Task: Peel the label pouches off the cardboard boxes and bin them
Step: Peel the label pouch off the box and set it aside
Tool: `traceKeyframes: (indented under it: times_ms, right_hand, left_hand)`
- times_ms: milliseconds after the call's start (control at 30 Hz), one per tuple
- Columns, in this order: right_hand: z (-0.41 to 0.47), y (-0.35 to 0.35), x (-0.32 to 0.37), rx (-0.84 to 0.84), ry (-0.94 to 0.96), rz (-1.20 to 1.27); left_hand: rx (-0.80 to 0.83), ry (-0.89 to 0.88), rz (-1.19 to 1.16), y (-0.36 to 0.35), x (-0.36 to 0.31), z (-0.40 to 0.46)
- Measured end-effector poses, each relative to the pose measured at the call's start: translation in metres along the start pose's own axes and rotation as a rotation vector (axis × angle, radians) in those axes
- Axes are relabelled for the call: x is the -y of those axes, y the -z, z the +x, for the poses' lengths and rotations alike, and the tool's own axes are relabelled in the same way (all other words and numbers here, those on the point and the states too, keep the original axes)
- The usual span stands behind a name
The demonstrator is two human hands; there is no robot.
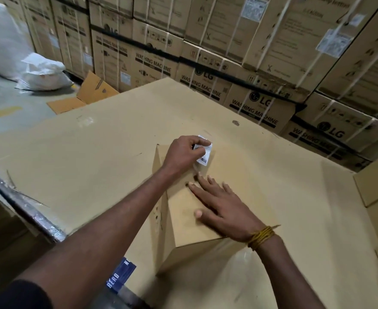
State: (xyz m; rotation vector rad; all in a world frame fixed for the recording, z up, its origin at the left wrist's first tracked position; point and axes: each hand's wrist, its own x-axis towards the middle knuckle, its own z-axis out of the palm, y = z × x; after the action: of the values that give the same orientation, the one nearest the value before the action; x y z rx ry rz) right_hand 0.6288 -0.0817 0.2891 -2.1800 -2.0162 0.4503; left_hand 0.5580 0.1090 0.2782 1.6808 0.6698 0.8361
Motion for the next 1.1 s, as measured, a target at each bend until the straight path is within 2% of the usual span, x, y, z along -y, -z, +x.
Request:
traceKeyframes:
  times_ms: [33,67,167,200,233,300,367,433,500,567,633,700,800,867,900,1033,1100]
  right_hand:
    - [0.004,0.0,-0.009,-0.002,0.005,-0.04]
    - [0.012,0.004,-0.024,-0.039,-0.076,-0.034]
    - [0.025,0.025,-0.062,-0.193,-0.539,0.047]
    - [0.024,0.029,-0.066,-0.234,-0.629,0.116]
    - [0.022,0.029,-0.063,-0.286,-0.63,0.191]
    - [0.012,0.021,-0.037,-0.364,-0.422,0.241]
    - [-0.003,0.006,-0.004,-0.209,-0.116,0.184]
    - [-0.015,-0.006,0.002,-0.035,0.026,-0.002]
    - [-0.014,-0.002,-0.024,-0.076,-0.127,-0.09]
    - [-0.016,0.011,-0.049,-0.131,-0.447,-0.036]
    - [-0.02,0.017,-0.058,-0.171,-0.602,0.038]
    - [-0.024,0.013,-0.042,-0.206,-0.487,0.052]
    - [-0.032,0.0,-0.002,-0.079,-0.113,0.055]
    - [-0.028,-0.005,-0.006,-0.065,-0.039,-0.017]
    - [-0.023,-0.004,-0.018,-0.112,-0.098,-0.032]
    - [-0.013,0.012,-0.058,-0.303,-0.572,-0.018]
    - [-0.012,0.014,-0.054,-0.376,-0.557,-0.03]
  left_hand:
    - [0.001,0.003,0.012,0.0,0.0,0.0]
    - [0.006,0.006,0.017,0.0,-0.001,-0.001]
    - [0.024,0.019,0.024,0.0,-0.002,-0.002]
    - [0.023,0.02,0.025,0.0,-0.002,-0.002]
    - [0.017,0.017,0.028,0.0,-0.002,-0.002]
    - [0.001,0.012,0.032,0.001,-0.004,-0.003]
    - [-0.004,0.014,0.016,0.001,-0.005,-0.003]
    - [-0.006,0.01,0.023,0.0,-0.005,-0.004]
    - [-0.003,0.012,0.03,0.0,-0.006,-0.005]
    - [-0.001,0.011,0.048,0.0,-0.005,-0.005]
    - [-0.005,0.015,0.063,-0.002,-0.005,-0.005]
    - [-0.019,0.018,0.068,-0.001,-0.006,-0.005]
    - [-0.022,0.01,0.093,-0.001,-0.007,-0.005]
    - [-0.019,0.01,0.105,-0.002,-0.008,-0.006]
    - [-0.016,0.015,0.109,-0.002,-0.009,-0.007]
    - [-0.007,0.014,0.137,-0.003,-0.01,-0.009]
    - [-0.019,0.019,0.145,-0.004,-0.012,-0.009]
